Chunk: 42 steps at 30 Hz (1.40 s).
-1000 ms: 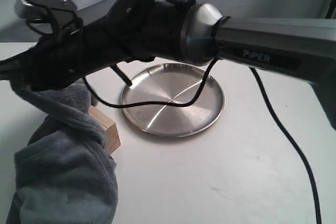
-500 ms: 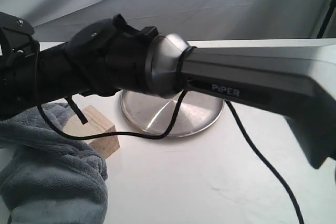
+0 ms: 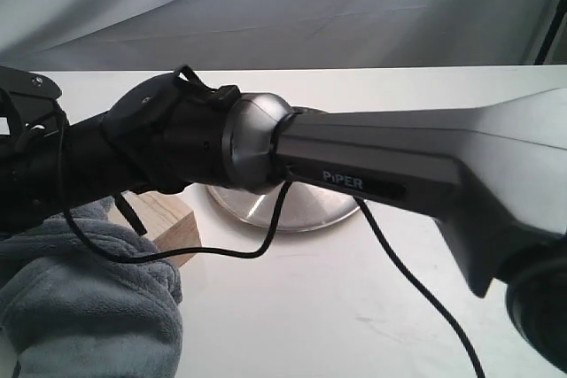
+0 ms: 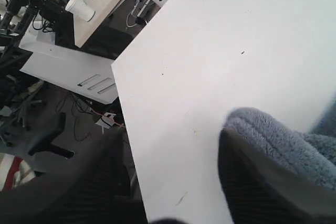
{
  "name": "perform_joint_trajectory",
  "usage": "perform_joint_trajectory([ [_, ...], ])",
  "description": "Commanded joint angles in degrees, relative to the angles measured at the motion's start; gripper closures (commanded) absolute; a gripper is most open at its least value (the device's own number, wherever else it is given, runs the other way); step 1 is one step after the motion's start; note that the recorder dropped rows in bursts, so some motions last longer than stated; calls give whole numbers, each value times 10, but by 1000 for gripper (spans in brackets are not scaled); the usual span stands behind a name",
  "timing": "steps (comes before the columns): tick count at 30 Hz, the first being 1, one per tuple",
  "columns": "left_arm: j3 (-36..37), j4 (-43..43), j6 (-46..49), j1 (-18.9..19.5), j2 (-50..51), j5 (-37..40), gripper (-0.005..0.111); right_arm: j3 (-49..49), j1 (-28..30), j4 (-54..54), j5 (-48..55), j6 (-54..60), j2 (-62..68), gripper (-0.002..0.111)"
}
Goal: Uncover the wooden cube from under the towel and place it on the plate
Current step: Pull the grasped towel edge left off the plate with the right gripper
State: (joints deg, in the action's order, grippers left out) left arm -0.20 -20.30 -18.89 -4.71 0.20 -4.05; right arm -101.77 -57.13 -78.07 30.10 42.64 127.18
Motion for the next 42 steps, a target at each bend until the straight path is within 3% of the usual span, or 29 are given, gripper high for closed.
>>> perform_joint_trajectory([
  [1,2,0,-3,1,-2,-4,107,-3,18,10,5,5,-3,40],
  [6,2,0,-3,1,-2,-4,107,-3,53,50,6,5,-20,35],
  [15,2,0,-3,1,-2,-4,107,-3,78,462,136,-135,-37,34],
  [23,2,0,-3,1,-2,-4,107,-3,51,509,158,-133,-32,36],
  [32,2,0,-3,1,-2,-4,107,-3,16,535,166,-128,-10,61],
  [42,2,0,-3,1,-2,-4,107,-3,-42,534,182,-96,-15,96],
])
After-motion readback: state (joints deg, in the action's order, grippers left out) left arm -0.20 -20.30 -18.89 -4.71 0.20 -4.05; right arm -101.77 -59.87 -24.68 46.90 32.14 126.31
